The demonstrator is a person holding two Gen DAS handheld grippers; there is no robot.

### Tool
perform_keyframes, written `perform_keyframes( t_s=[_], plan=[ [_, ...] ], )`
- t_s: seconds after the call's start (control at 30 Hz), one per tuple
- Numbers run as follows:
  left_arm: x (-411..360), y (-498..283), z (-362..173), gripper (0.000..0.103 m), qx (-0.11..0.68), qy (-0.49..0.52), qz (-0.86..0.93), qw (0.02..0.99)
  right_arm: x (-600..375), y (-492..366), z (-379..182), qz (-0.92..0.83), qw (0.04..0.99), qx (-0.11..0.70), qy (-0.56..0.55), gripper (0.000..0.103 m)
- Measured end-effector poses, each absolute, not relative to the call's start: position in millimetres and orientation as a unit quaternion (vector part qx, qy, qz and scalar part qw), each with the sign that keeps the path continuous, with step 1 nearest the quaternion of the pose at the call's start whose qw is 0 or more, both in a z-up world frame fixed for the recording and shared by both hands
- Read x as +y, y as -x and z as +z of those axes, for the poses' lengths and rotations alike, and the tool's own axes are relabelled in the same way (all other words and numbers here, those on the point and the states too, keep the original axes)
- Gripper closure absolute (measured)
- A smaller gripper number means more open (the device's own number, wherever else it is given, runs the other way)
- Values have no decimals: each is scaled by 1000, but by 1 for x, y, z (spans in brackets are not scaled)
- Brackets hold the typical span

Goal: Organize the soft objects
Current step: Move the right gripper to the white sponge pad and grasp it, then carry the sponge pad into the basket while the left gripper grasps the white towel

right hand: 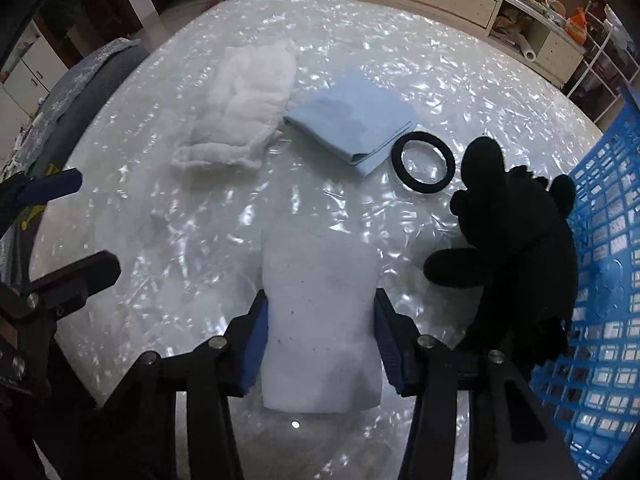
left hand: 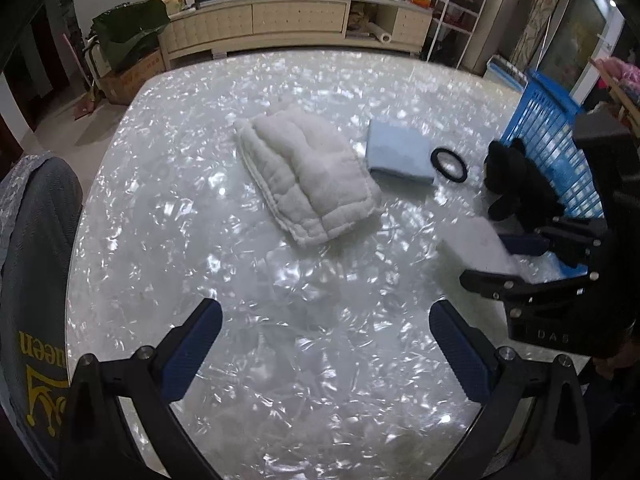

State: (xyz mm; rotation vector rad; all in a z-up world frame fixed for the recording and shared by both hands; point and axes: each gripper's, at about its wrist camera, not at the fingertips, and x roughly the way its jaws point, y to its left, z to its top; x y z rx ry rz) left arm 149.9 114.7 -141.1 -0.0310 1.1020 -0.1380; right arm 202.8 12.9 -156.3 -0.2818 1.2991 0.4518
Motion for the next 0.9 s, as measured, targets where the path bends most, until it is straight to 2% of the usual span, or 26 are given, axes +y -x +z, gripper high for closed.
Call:
perform_keyframes(
  t_s=[0.23,0.43,0.6,0.9],
  plan=[
    [116,-135,-109,0,484,29,-66,872,2,-185,-118,222,779,575,113,56],
    [115,-142,-94,0,484,29,-72,871,-15,-184,-88,224,796,553,102,56],
    [121,-160,-97,0,509,60,-71,856,-39,-185,-63,225,809,536,86,56],
    [135,-203,-110,0,522,54,-40,850,-77,-198,-32,207,830,514,68,55]
  ],
)
